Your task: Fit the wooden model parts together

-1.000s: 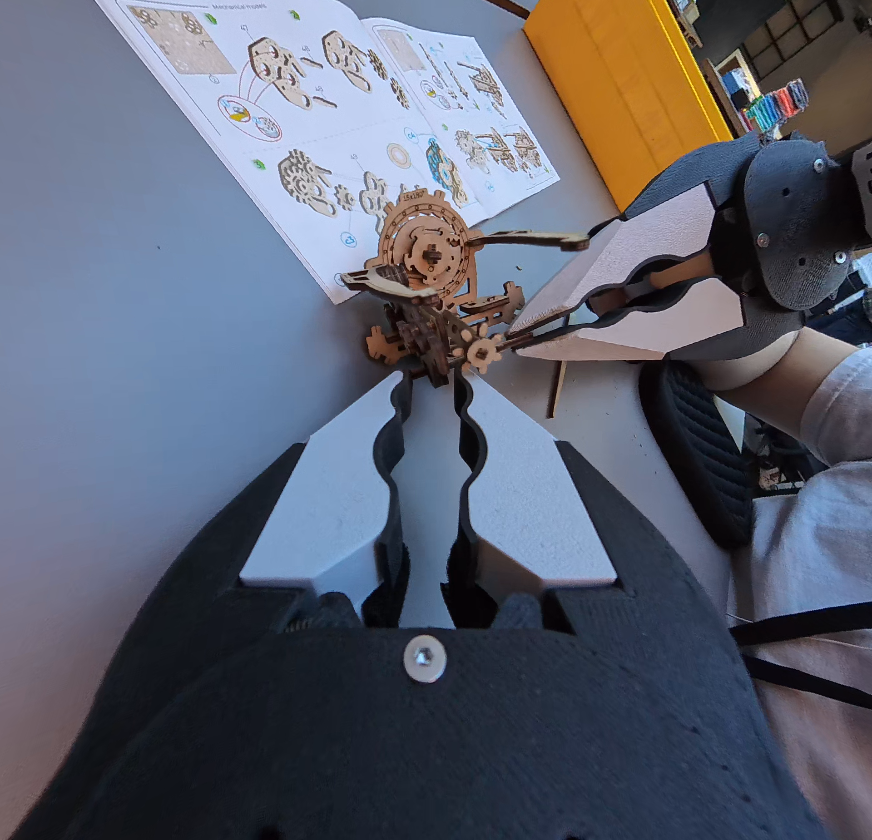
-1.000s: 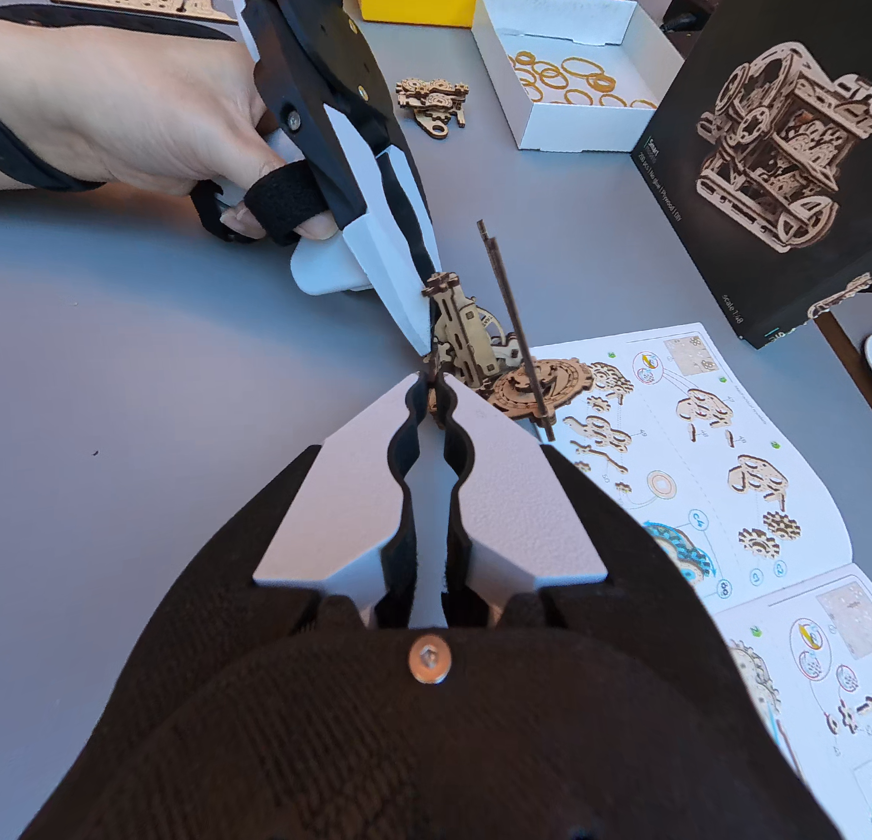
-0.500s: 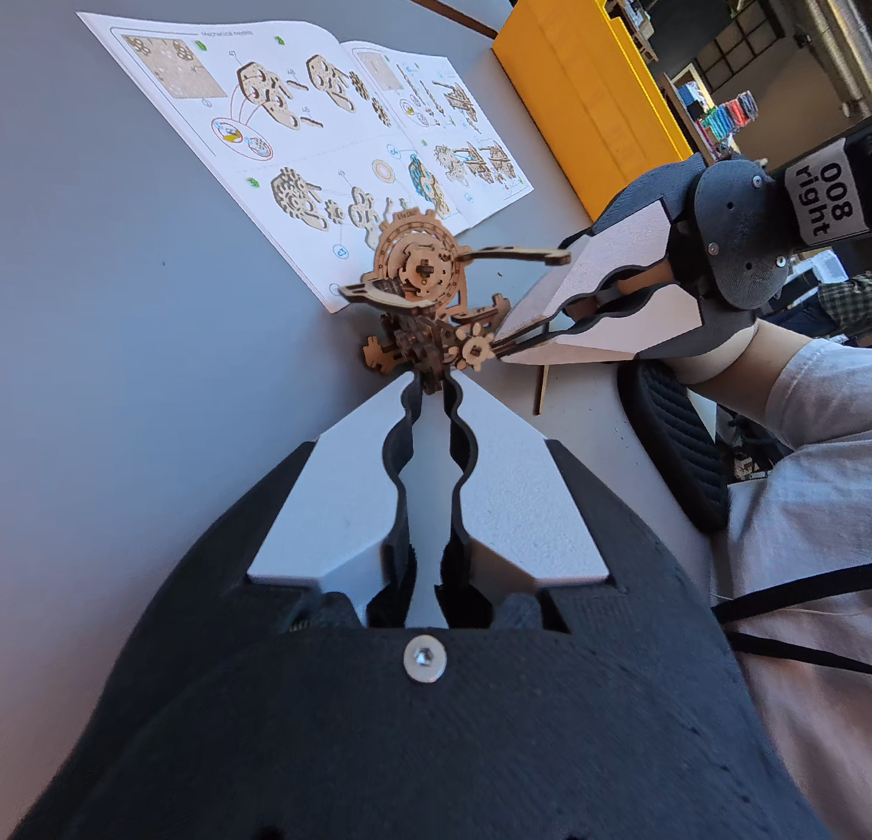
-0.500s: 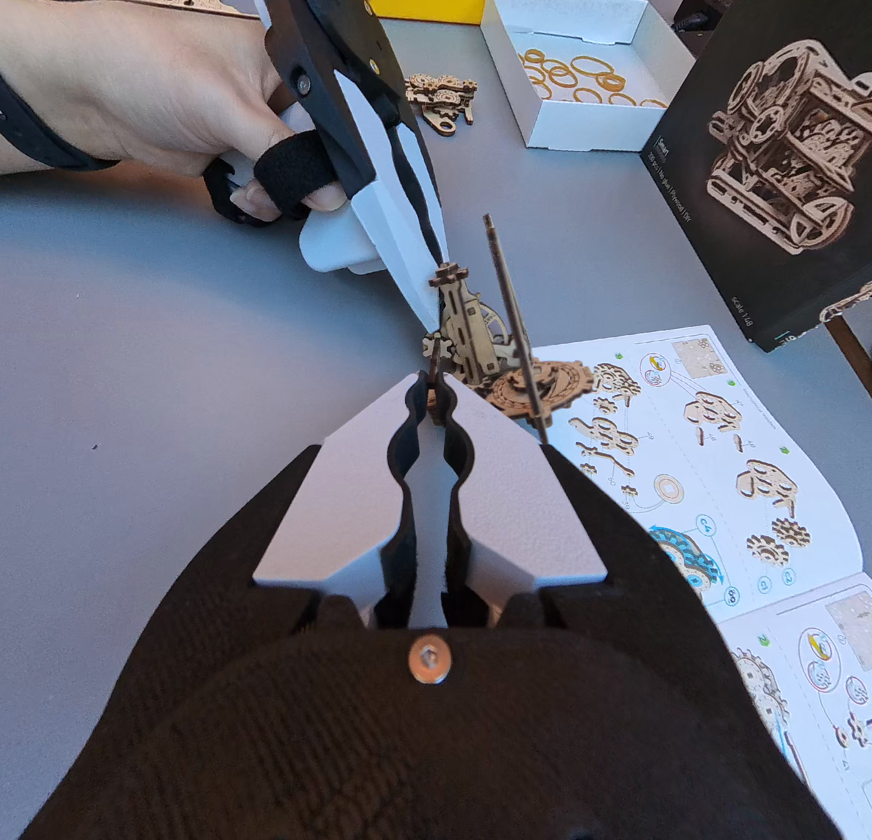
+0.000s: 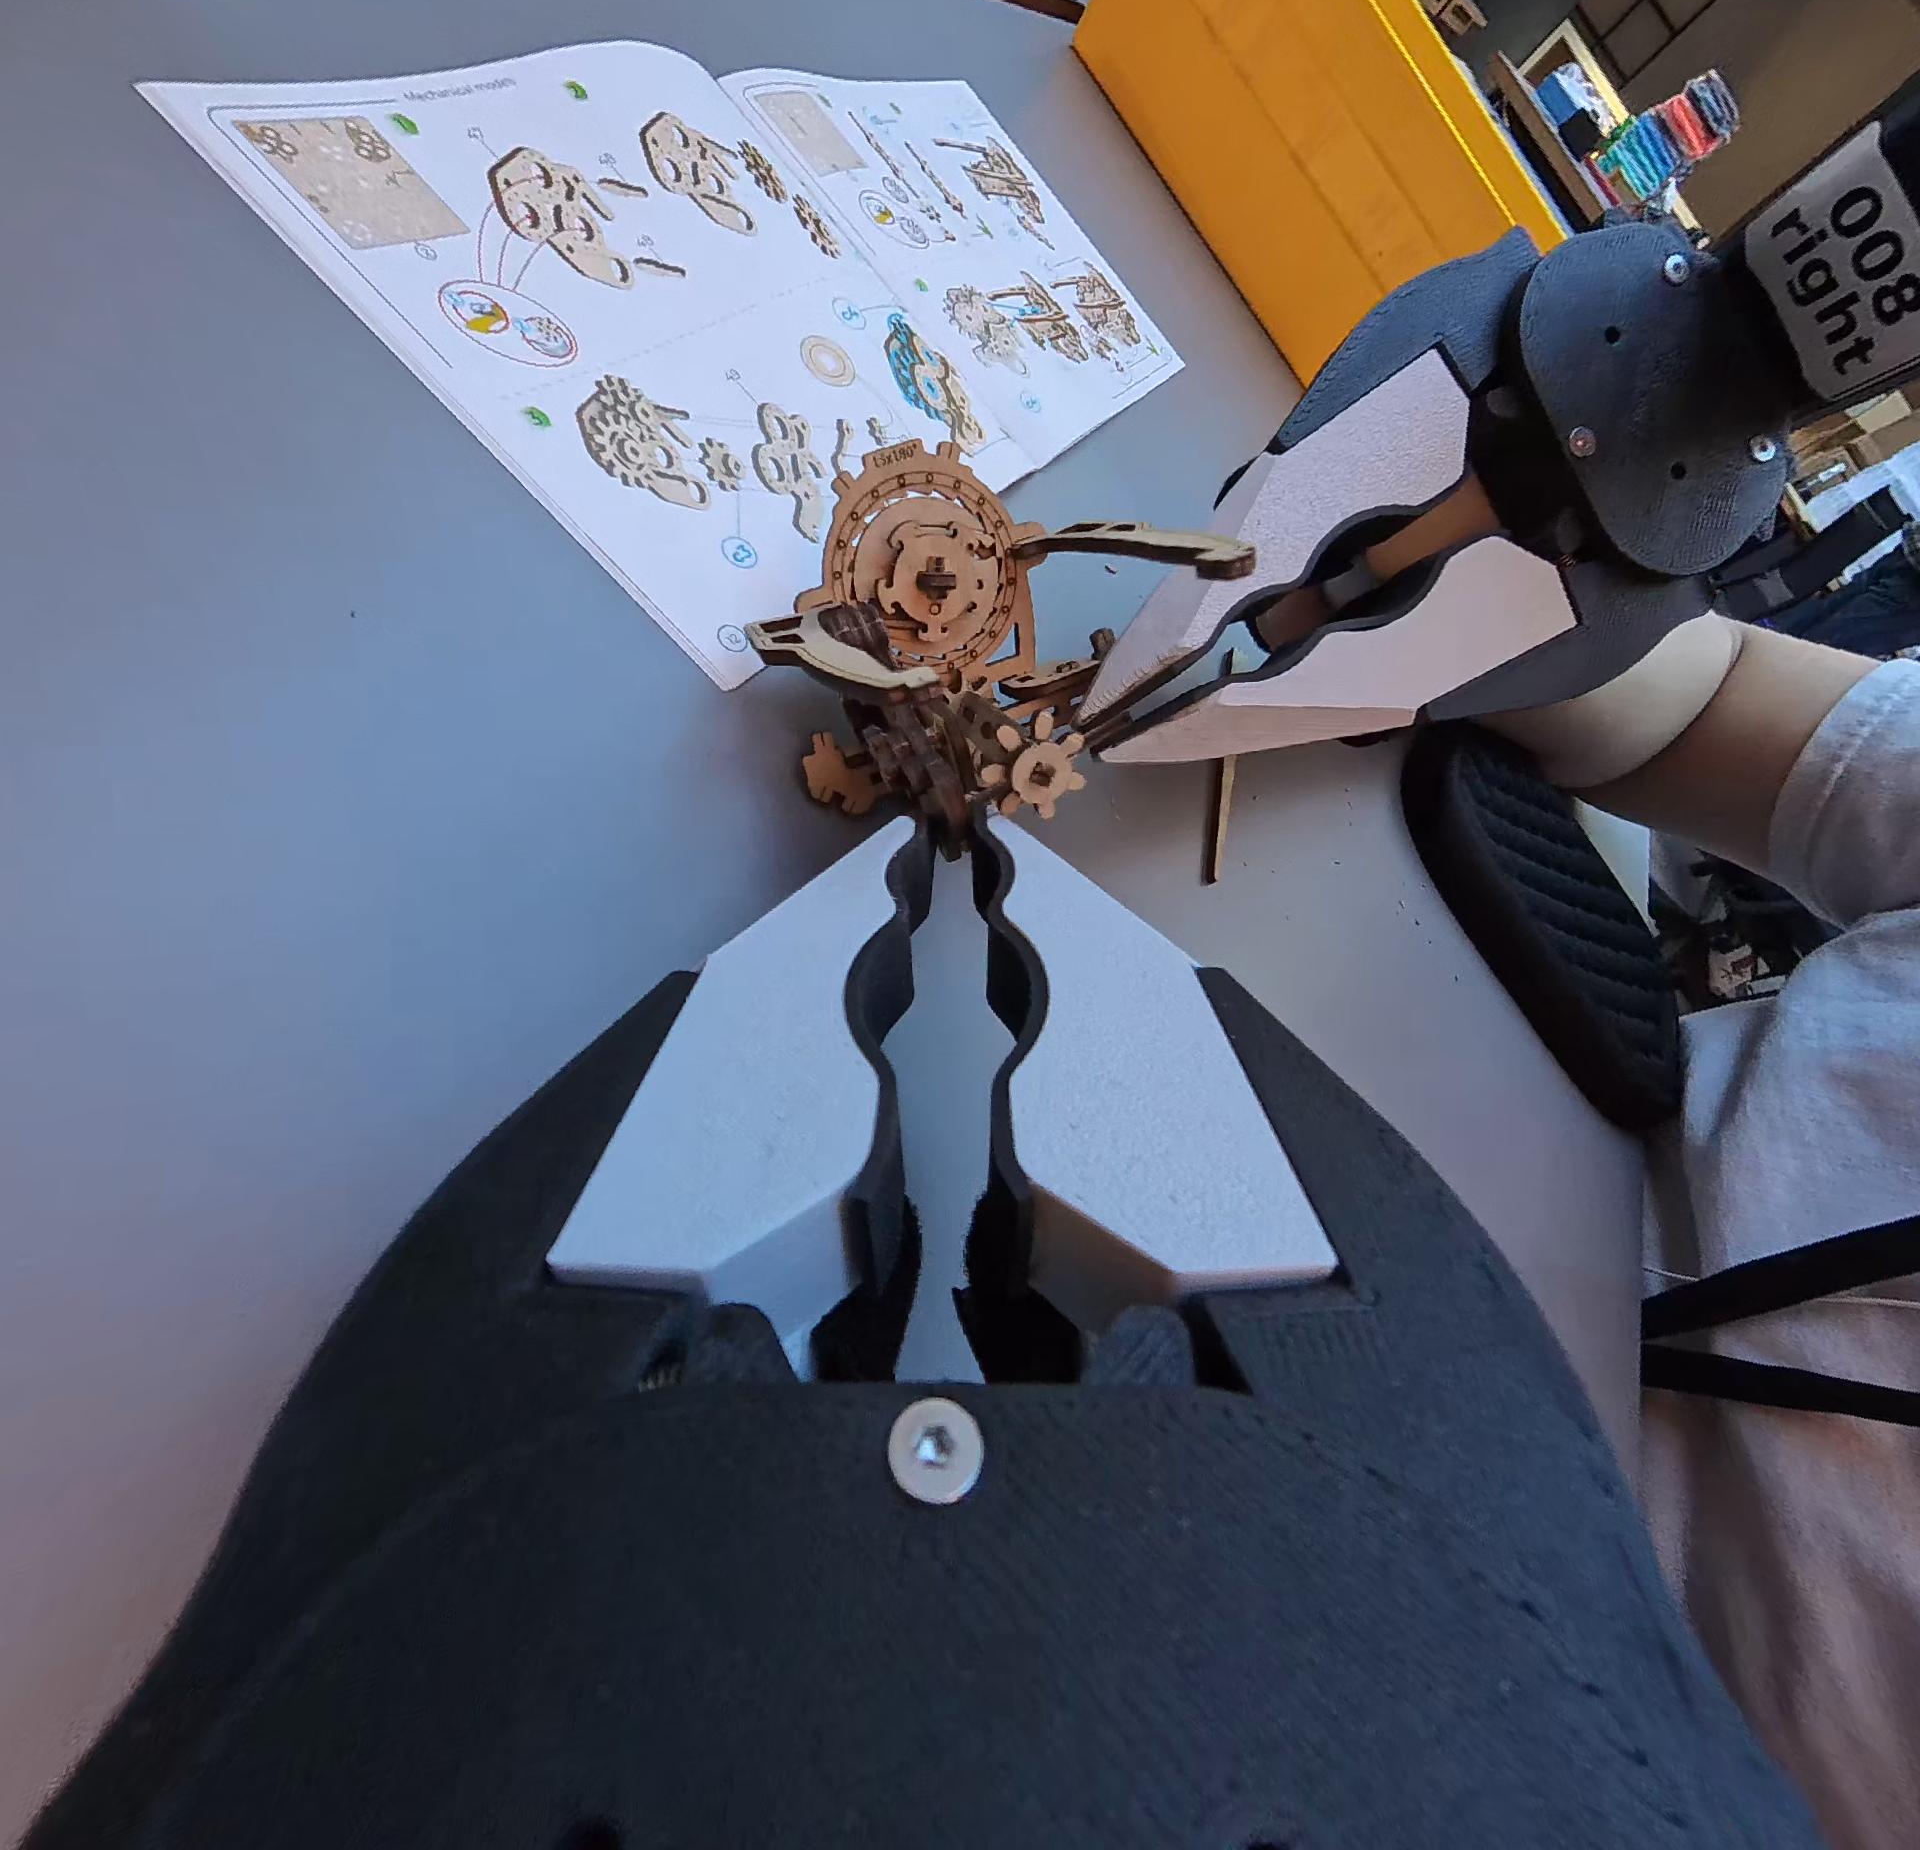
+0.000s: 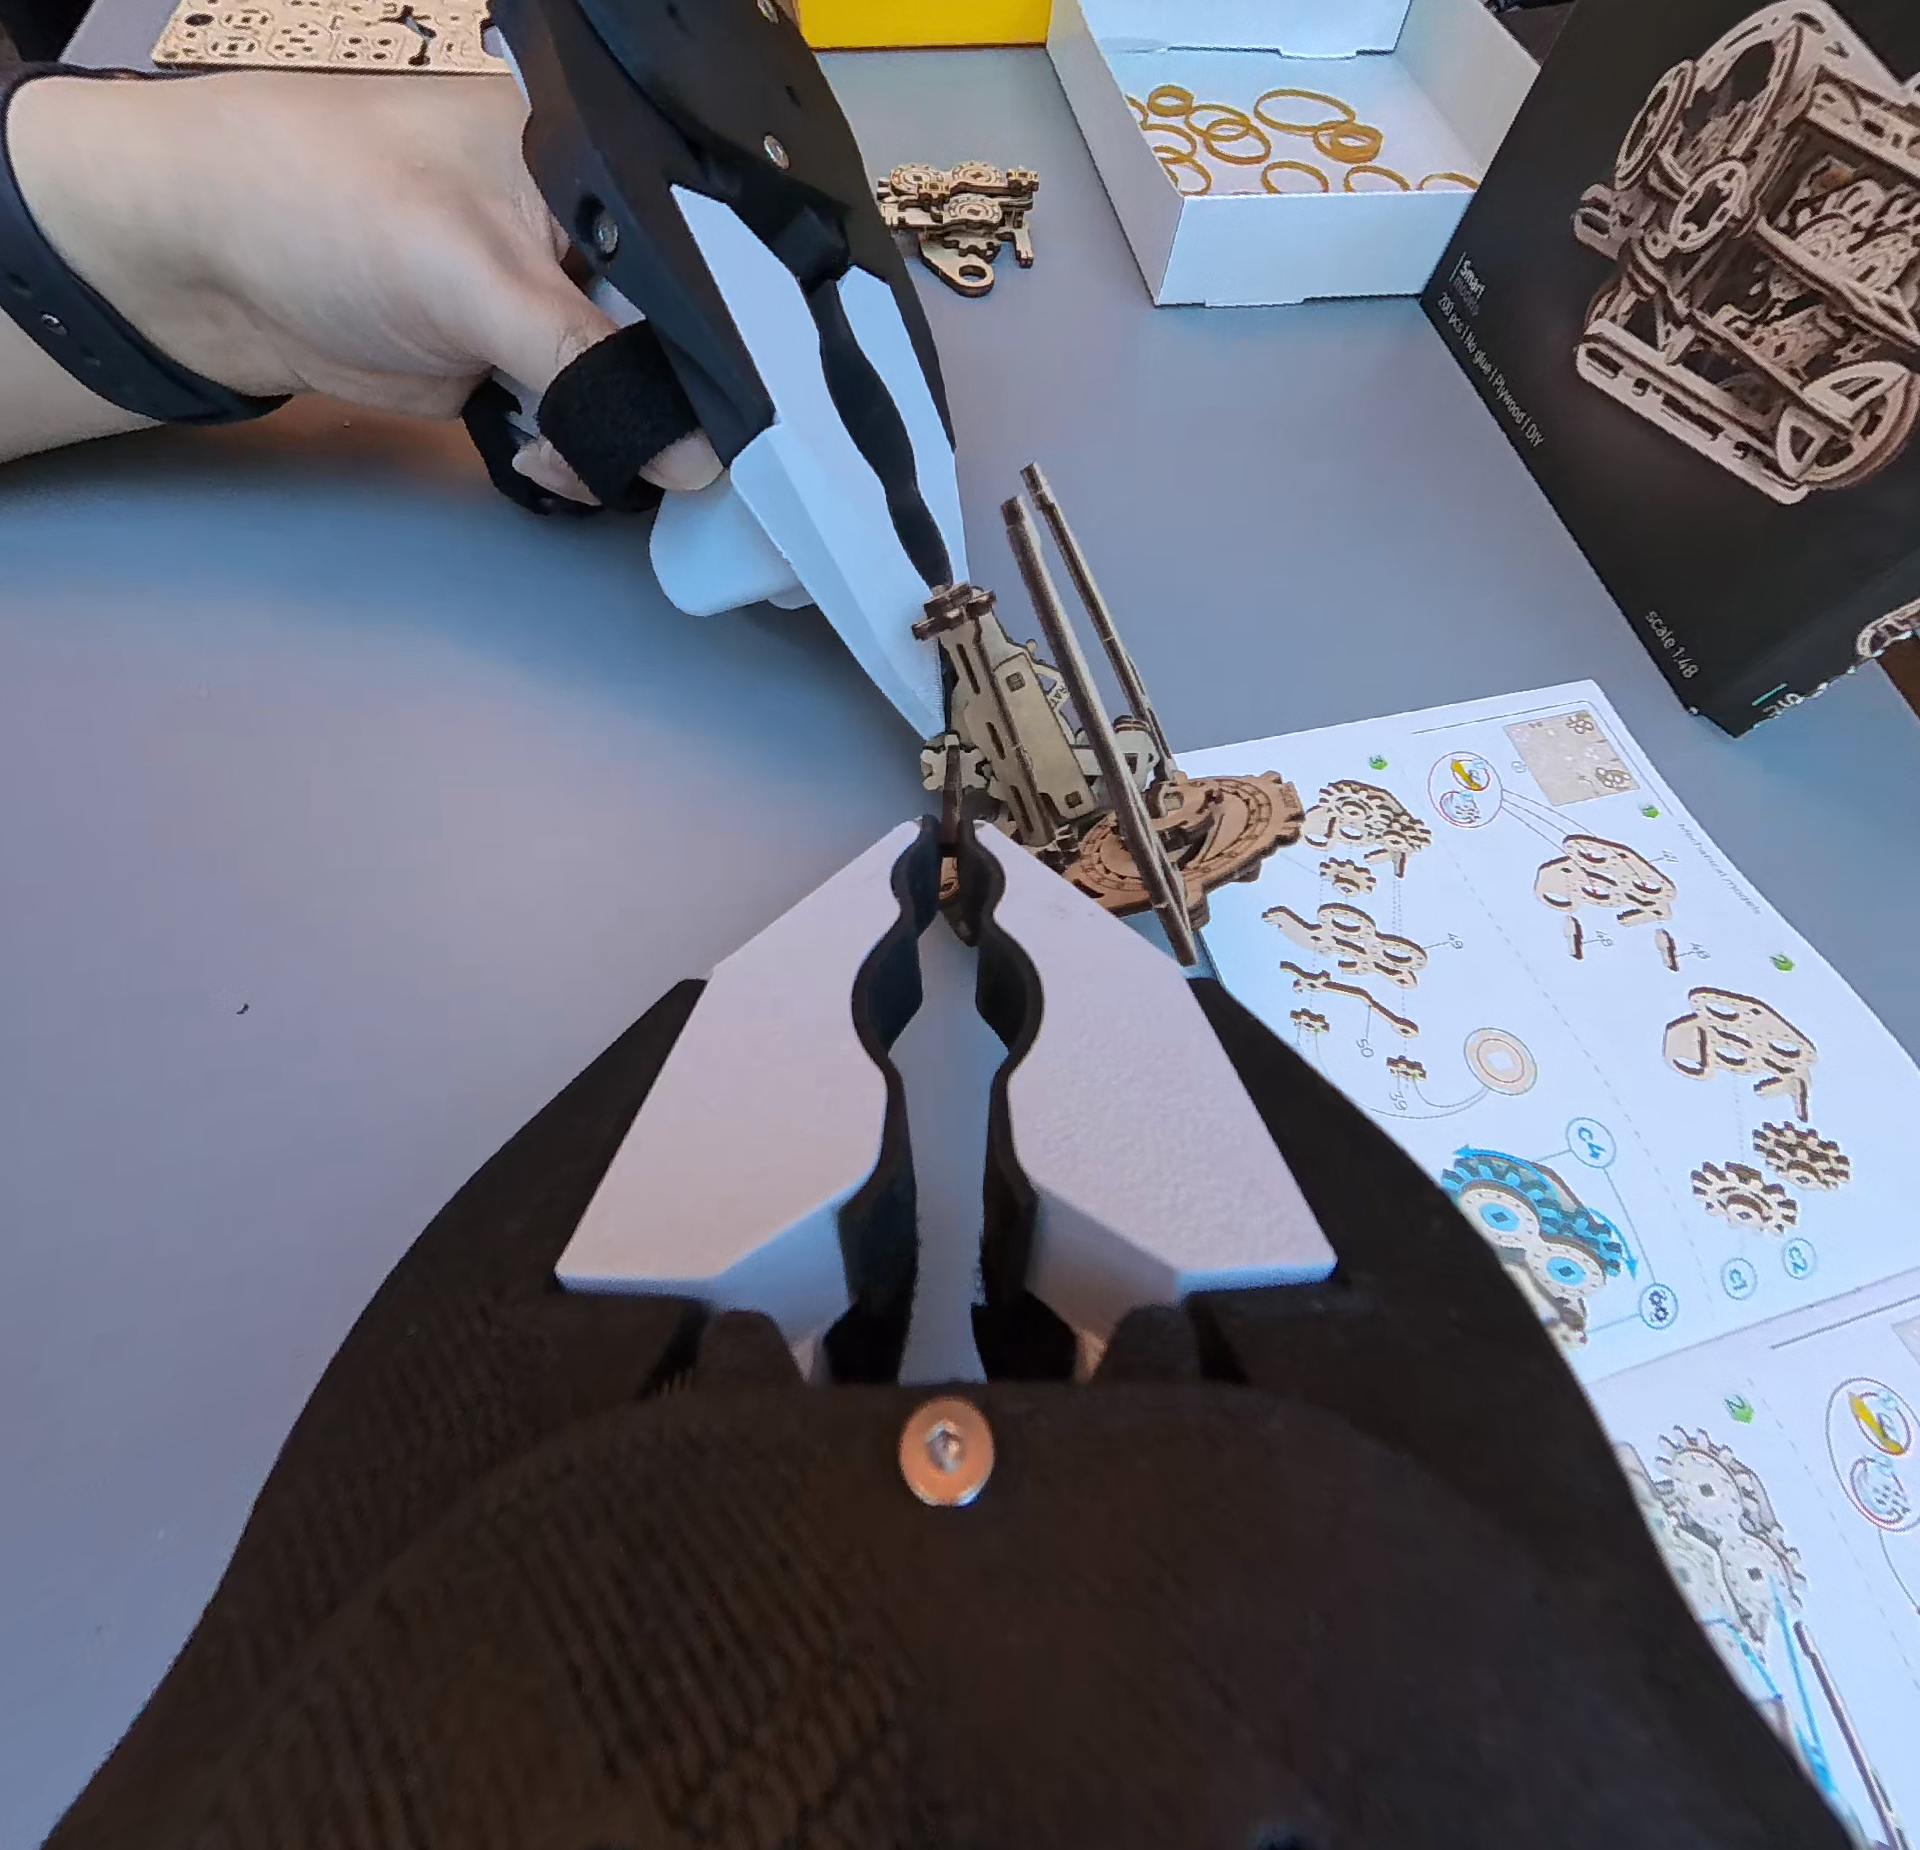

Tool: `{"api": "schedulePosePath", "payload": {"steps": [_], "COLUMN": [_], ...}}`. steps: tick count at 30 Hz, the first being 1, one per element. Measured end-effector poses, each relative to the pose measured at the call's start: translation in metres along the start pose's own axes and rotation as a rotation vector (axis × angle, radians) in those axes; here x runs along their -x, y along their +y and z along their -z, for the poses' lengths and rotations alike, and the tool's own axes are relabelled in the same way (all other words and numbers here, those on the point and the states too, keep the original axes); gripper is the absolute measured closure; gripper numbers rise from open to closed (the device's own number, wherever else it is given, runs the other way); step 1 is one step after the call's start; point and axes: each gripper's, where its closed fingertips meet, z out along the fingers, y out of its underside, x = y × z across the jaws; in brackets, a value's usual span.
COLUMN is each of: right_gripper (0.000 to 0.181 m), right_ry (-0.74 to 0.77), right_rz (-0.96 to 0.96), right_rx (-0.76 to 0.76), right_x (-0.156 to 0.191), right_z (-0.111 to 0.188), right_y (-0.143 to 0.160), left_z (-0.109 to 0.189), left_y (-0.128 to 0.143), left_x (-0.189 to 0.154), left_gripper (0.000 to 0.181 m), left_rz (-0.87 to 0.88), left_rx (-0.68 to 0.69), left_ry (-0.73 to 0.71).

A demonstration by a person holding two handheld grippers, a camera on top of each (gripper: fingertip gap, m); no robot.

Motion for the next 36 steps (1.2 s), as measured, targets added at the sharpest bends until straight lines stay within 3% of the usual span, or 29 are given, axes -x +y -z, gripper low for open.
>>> {"api": "schedulePosePath", "payload": {"steps": [14,29,36], "right_gripper": [0.181,0.181,0.171], "right_ry": [0.036,0.06,0.067], "right_rz": [0.046,0.12,0.133], "right_rx": [0.01,0.013,-0.002], "right_x": [-0.0003,0.0002,0.0001], "right_z": [-0.0031,-0.0072,-0.0053], "right_y": [0.0009,0.0026,-0.0001], "left_z": [-0.0011,-0.0018,-0.002], "left_y": [0.0006,0.0,0.0013], "left_x": [0.001,-0.0014,0.0026], "left_gripper": [0.177,0.174,0.173], "left_rz": [-0.014,0.066,0.077], "left_rx": [0.003,0.0,0.003], "left_ry": [-0.046,0.021,-0.004]}}
